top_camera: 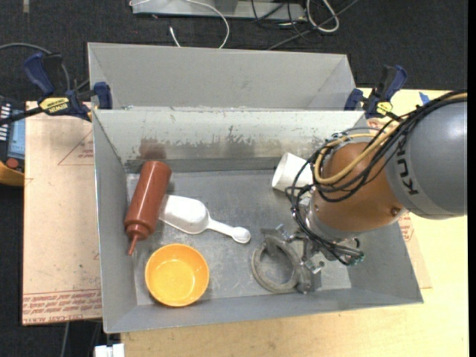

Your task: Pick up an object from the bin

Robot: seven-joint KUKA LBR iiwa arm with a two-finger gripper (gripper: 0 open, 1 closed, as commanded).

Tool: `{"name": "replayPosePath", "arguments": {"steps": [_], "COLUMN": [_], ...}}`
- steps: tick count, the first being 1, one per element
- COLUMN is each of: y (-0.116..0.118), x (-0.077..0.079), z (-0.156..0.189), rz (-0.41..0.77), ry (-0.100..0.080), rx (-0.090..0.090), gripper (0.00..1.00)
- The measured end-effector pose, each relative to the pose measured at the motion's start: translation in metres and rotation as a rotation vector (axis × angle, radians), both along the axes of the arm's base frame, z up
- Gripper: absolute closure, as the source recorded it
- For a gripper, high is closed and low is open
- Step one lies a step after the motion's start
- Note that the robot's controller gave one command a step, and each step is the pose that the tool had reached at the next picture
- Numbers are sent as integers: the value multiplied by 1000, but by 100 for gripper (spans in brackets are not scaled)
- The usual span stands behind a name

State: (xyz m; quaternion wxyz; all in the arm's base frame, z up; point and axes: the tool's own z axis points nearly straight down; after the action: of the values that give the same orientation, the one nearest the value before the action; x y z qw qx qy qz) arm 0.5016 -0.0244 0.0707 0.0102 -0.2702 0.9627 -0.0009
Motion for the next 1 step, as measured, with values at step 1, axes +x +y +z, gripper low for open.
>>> {"name": "replayPosePath", "arguments": {"steps": [1], "y": [10], "x": [8], "z": [0], "rz": [-108], "ry": [10], "rx": [3], "gripper": [100]}}
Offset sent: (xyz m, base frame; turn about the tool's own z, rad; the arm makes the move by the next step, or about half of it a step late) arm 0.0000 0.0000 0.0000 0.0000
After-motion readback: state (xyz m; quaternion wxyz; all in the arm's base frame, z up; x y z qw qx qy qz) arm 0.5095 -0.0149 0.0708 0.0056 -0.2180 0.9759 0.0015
